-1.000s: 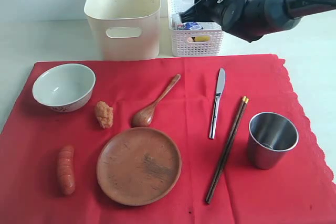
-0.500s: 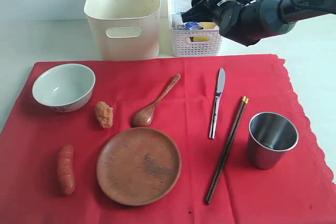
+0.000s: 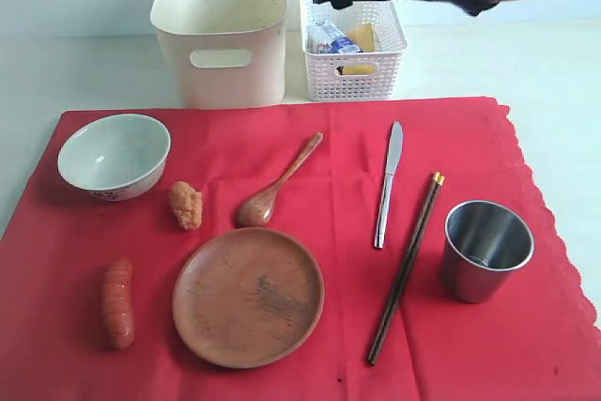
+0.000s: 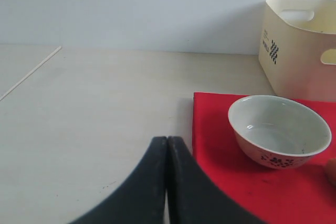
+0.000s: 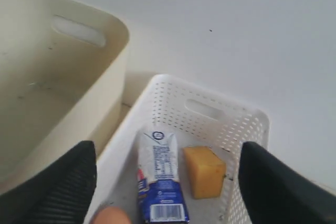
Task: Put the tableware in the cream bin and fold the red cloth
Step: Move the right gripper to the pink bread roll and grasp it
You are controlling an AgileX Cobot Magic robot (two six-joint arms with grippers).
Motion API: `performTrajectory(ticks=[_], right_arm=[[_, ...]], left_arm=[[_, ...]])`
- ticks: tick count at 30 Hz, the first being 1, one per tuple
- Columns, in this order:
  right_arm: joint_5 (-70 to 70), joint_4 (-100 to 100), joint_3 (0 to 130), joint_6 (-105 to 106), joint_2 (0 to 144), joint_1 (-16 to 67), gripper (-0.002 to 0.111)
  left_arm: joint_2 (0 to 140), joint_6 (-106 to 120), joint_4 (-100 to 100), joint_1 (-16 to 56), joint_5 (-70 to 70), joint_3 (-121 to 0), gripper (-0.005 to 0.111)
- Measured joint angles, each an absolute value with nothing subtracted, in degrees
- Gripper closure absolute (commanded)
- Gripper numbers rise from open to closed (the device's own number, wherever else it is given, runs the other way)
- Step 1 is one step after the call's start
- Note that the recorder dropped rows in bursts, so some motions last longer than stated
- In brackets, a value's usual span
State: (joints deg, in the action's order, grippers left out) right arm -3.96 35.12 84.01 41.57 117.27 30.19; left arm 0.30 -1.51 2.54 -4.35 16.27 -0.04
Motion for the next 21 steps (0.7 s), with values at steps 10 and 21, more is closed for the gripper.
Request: performTrajectory(ticks=[10, 21], right_arm=[[22.4, 31.6, 84.0, 41.7, 105.2, 30.2, 0.089], [35.3, 31.4, 84.0, 41.7, 104.7, 37.6, 0.104]], left_arm=[[0.3, -1.5, 2.5, -4.3, 16.3, 0.0, 0.106], [0.3, -1.5, 2.5, -4.3, 16.3, 0.0, 0.106]])
